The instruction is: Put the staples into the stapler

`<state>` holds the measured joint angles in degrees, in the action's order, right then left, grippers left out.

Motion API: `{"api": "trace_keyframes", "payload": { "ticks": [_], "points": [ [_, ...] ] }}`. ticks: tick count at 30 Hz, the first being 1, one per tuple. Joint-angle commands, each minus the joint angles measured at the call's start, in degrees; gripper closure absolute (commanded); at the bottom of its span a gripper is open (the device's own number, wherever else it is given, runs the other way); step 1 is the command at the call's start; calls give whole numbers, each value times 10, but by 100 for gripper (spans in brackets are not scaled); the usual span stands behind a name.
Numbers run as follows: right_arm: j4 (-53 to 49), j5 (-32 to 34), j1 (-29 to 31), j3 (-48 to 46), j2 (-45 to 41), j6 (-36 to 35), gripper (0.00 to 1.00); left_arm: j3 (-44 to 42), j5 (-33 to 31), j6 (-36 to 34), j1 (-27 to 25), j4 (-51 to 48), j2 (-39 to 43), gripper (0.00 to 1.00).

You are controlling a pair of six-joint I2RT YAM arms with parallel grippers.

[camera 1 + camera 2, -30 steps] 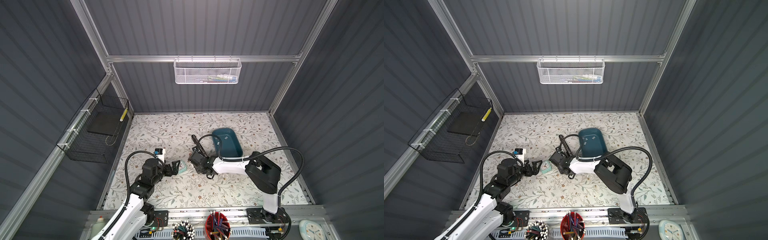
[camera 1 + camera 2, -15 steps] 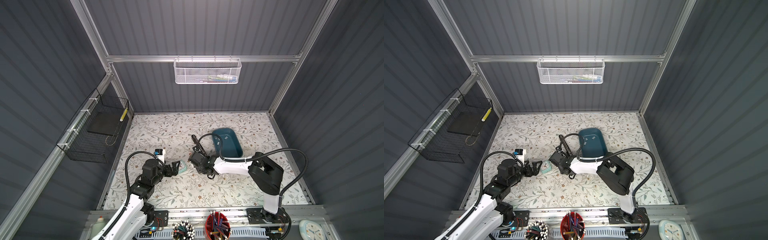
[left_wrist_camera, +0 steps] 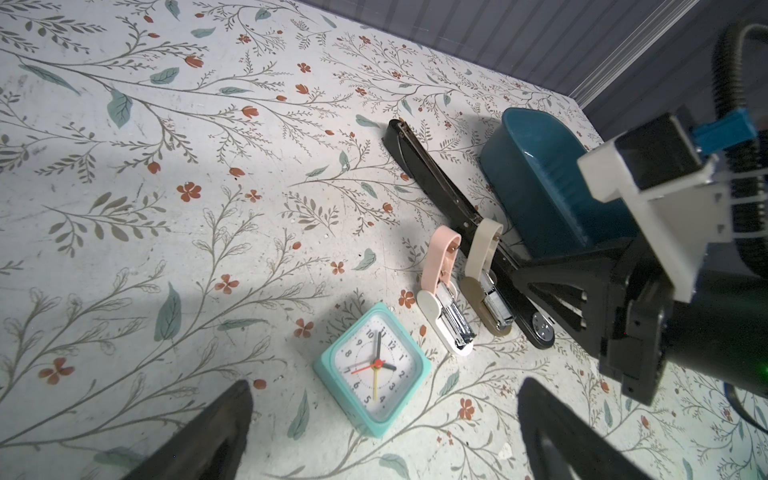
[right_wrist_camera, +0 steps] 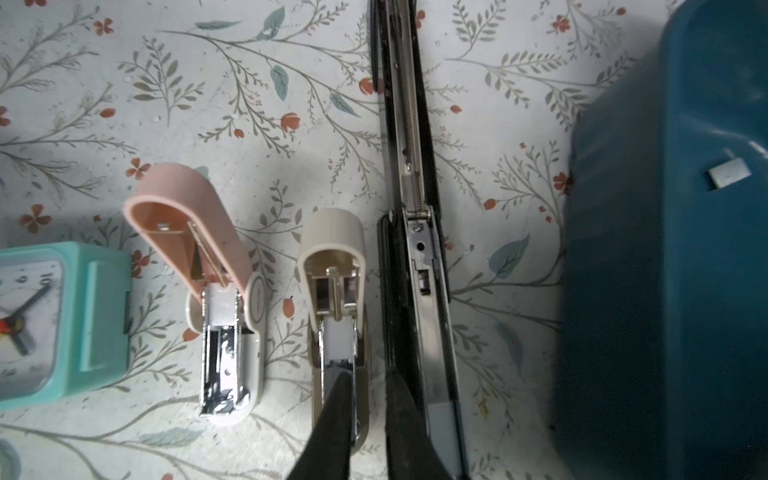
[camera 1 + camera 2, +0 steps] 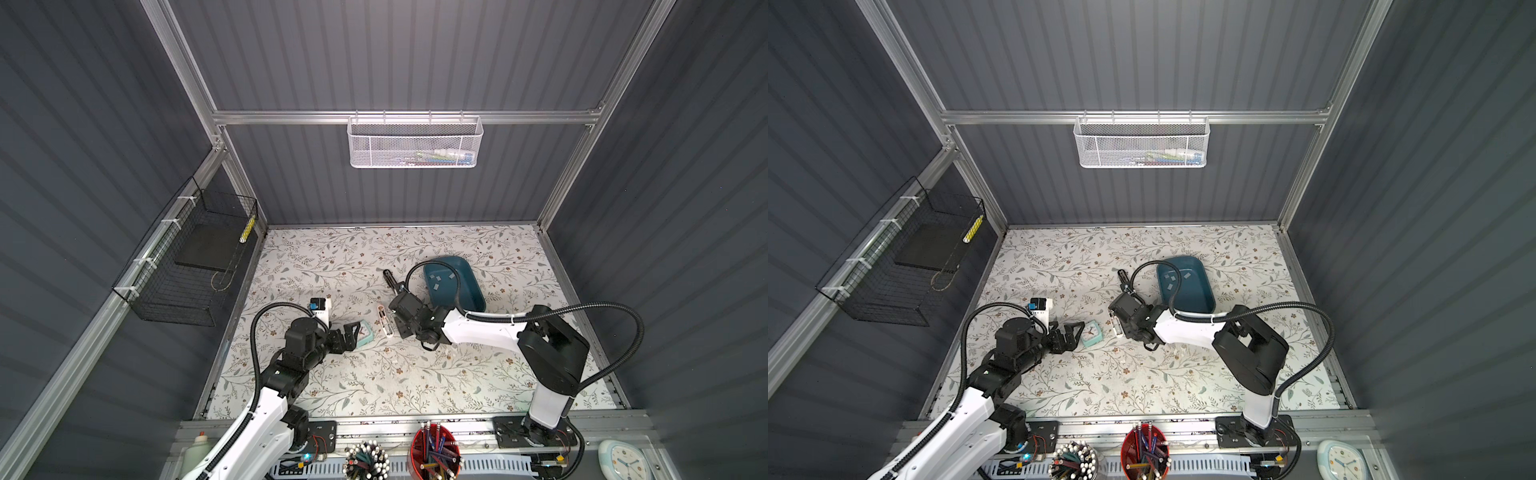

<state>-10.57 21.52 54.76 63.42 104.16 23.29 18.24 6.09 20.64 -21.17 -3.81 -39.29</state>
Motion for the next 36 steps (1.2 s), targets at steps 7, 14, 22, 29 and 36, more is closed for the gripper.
{"api": "trace_keyframes", "payload": {
  "ticks": [7, 14, 22, 29, 36],
  "points": [
    [-9, -25, -4, 4, 32, 12, 82, 1, 5, 1, 3, 6, -8, 0],
    [-30, -6, -3, 11, 48, 18, 87, 0, 5, 1, 3, 6, -3, 0],
    [-24, -4, -2, 3, 25, 20, 96, 0, 5, 1, 3, 6, -3, 0],
    [-34, 1, -2, 9, -5, 12, 98, 4, 3, -1, 3, 8, -18, 0],
    [-54, 4, -4, 22, -19, 6, 99, 9, 7, -4, 3, 12, -36, 0]
  ]
}}
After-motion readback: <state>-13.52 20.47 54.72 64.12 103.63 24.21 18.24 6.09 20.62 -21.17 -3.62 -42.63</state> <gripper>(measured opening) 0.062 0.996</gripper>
